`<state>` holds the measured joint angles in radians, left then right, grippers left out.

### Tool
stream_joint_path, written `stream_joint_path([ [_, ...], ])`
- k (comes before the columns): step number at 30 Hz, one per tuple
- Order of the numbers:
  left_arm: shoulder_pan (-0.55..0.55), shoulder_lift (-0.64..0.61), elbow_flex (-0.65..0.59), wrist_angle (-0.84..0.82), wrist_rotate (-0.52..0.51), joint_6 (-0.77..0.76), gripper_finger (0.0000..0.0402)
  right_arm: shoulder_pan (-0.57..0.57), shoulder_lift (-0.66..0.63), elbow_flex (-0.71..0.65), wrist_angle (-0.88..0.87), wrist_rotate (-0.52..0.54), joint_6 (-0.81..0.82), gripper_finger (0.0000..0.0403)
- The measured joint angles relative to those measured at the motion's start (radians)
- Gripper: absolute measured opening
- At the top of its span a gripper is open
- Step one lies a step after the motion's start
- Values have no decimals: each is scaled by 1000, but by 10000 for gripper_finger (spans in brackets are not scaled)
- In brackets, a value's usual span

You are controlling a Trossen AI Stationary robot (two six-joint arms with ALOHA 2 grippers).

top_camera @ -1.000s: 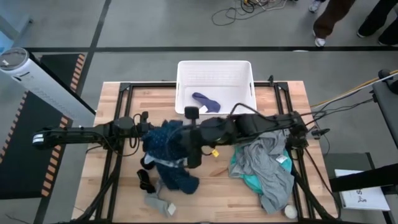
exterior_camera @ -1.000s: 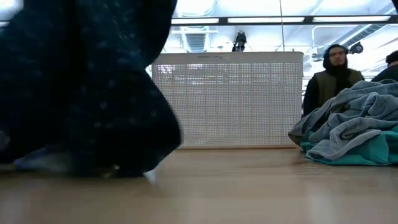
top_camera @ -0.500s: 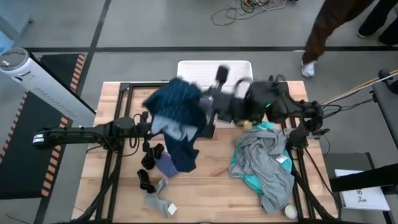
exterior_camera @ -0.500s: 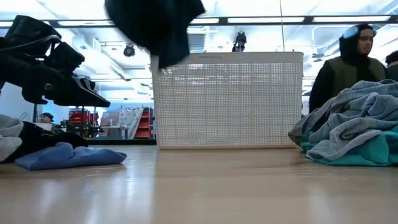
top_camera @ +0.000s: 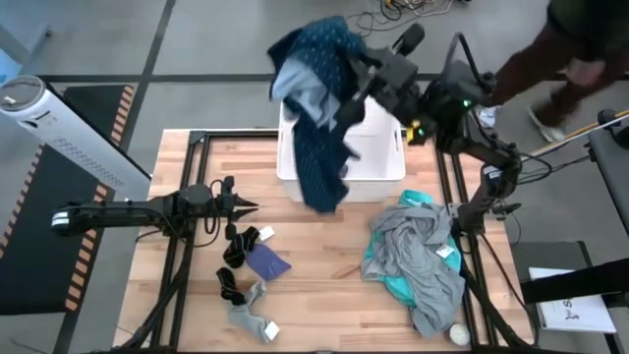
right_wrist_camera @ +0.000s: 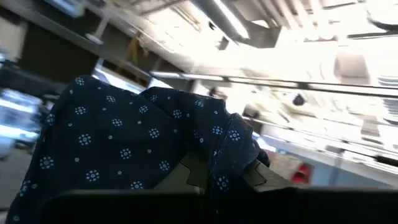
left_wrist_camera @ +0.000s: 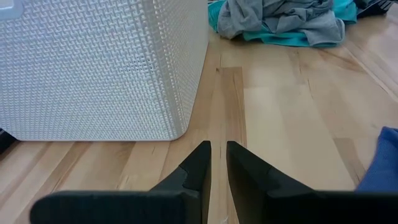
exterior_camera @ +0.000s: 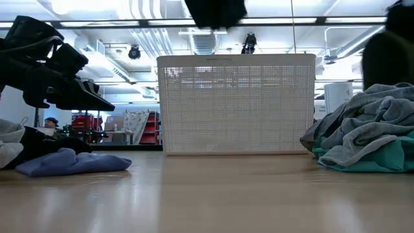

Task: Sort clothes
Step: Put the blue button down polo into the white laundry bin

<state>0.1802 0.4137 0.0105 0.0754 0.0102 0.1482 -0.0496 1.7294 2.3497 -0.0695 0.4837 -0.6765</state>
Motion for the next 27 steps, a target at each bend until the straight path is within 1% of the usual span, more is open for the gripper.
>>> stream_joint_path([
  [6, 0, 0, 0, 0, 0, 0, 38, -87, 3, 0, -18, 17, 2, 4],
  [10, 0, 0, 0, -1, 0, 0, 38, -134, 3, 0, -115, 18, 42, 4],
  [13, 0, 0, 0, -1, 0, 0, 38, -158, 4, 0, -243, 17, 116, 4],
  [19, 0, 0, 0, -1, 0, 0, 38, -181, 6, 0, -571, 13, 270, 4],
  [27, 0, 0, 0, -1, 0, 0, 38, -229, 19, -5, -948, 13, 477, 4],
])
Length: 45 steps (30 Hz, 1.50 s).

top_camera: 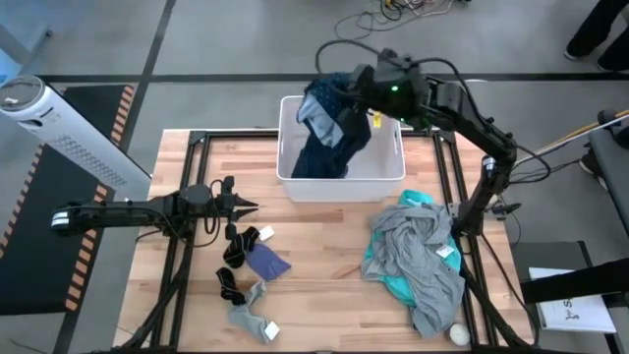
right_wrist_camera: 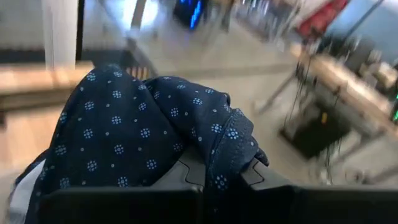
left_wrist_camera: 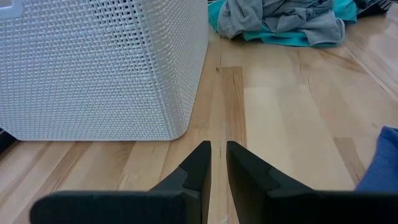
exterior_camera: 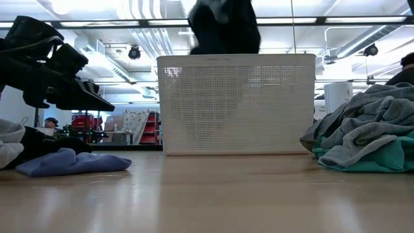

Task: Sort clothes
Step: Put the blue button down polo into the white laundry bin, then put the gray shirt into the white laundry bin

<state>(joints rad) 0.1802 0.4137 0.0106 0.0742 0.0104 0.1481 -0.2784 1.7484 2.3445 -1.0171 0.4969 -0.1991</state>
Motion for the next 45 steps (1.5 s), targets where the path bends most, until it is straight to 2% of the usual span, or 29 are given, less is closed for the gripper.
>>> stream_joint_path([
  [6, 0, 0, 0, 0, 0, 0, 38, -39, 63, -8, -229, 1, 98, 4],
  [11, 0, 0, 0, 0, 0, 0, 38, -67, 138, -37, -254, -5, 98, 4],
  [26, 0, 0, 0, 0, 0, 0, 38, -152, 400, -59, -261, -332, 112, 13],
  [30, 0, 0, 0, 0, 0, 0, 38, -153, 439, -59, -262, -340, 113, 50],
  [35, 0, 0, 0, 0, 0, 0, 38, -149, 436, -60, -266, -340, 113, 116],
  [45, 0, 0, 0, 0, 0, 0, 38, -126, 295, -60, -266, -340, 124, 248],
])
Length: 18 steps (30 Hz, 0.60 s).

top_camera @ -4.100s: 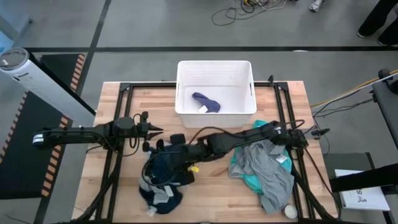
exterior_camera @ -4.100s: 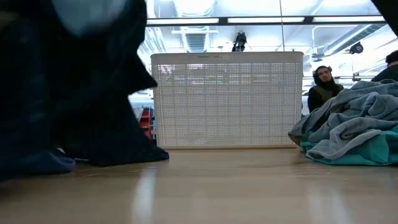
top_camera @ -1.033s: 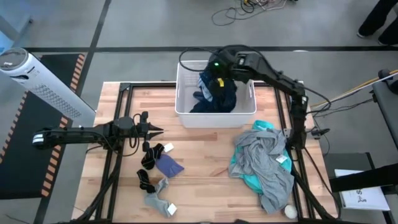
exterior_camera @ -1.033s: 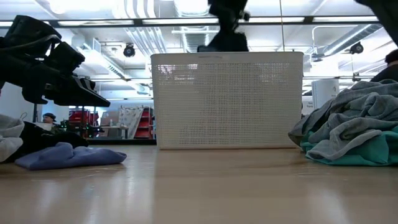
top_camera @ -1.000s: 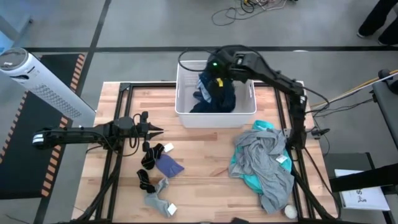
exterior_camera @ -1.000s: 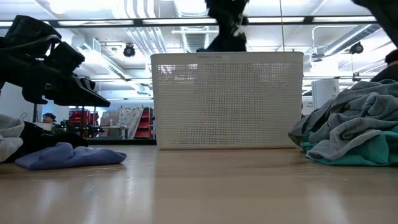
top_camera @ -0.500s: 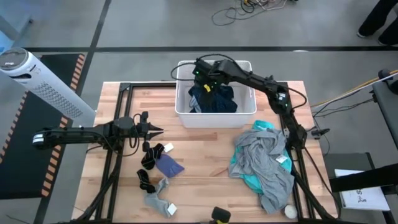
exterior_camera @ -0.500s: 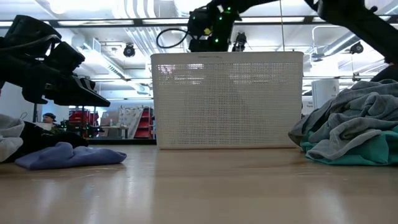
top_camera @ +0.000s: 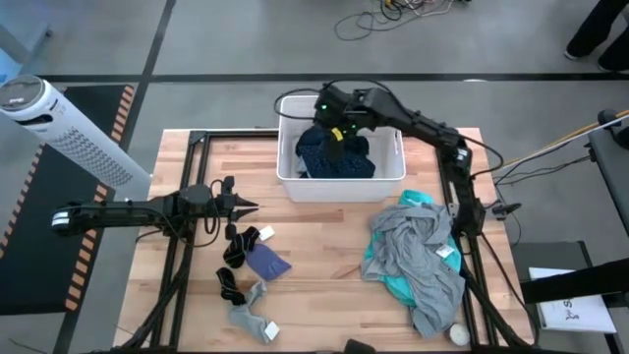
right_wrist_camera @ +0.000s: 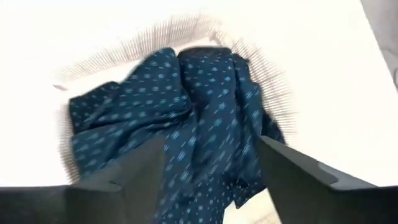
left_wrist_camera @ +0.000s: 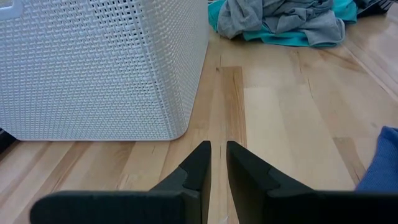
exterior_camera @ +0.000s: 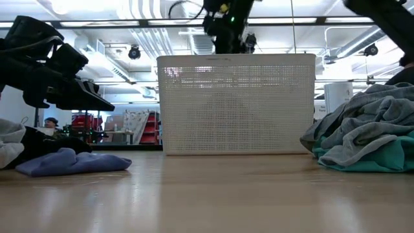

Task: Sort clothes
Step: Put the gray shirt into the white laundry bin

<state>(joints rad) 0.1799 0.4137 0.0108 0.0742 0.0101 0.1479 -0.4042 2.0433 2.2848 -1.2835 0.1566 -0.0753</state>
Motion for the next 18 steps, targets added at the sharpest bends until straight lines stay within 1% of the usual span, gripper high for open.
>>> stream_joint_path([
  [3, 0, 0, 0, 0, 0, 0, 38, 15, -61, 0, -6, 0, 0, 268],
  [6, 0, 0, 0, 0, 0, 0, 38, 39, -119, 0, -28, 1, 11, 267],
  [11, 0, 0, 0, 0, 0, 0, 38, 99, -201, 0, -116, 1, 40, 231],
  [15, 0, 0, 0, 0, 0, 0, 38, 154, -250, 0, -197, 1, 116, 196],
  [18, 0, 0, 0, 0, 0, 0, 38, 201, -262, 0, -288, 0, 195, 178],
])
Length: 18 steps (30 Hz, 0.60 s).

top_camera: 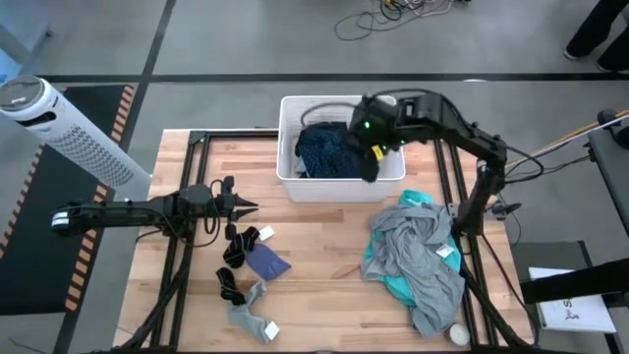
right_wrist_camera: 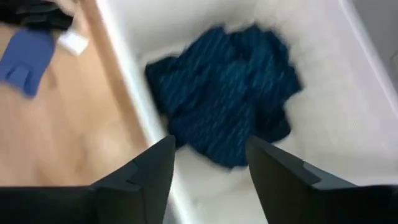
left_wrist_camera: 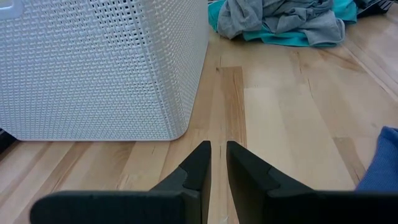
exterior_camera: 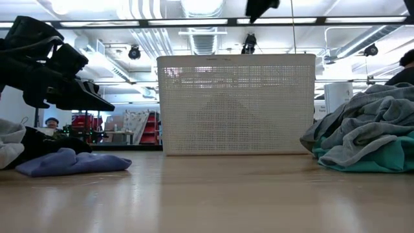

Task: Sort clothes
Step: Put the gray shirt into the white laundry bin

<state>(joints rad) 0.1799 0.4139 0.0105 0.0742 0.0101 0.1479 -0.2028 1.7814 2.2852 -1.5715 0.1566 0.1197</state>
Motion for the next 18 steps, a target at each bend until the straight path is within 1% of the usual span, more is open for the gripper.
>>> stream_joint_path([
  [2, 0, 0, 0, 0, 0, 0, 38, 30, -8, -17, 5, -10, 46, 171],
  [6, 0, 0, 0, 0, 0, 0, 38, 95, -33, -61, 2, -152, 90, 169],
  [8, 0, 0, 0, 0, 0, 0, 38, 134, -35, -84, -2, -189, 92, 174],
  [12, 0, 0, 0, 0, 0, 0, 38, 208, -26, -122, 1, -195, 103, 189],
  [16, 0, 0, 0, 0, 0, 0, 38, 266, -27, -181, 0, -216, 186, 204],
  [18, 0, 0, 0, 0, 0, 0, 38, 295, -27, -218, 1, -211, 255, 212],
])
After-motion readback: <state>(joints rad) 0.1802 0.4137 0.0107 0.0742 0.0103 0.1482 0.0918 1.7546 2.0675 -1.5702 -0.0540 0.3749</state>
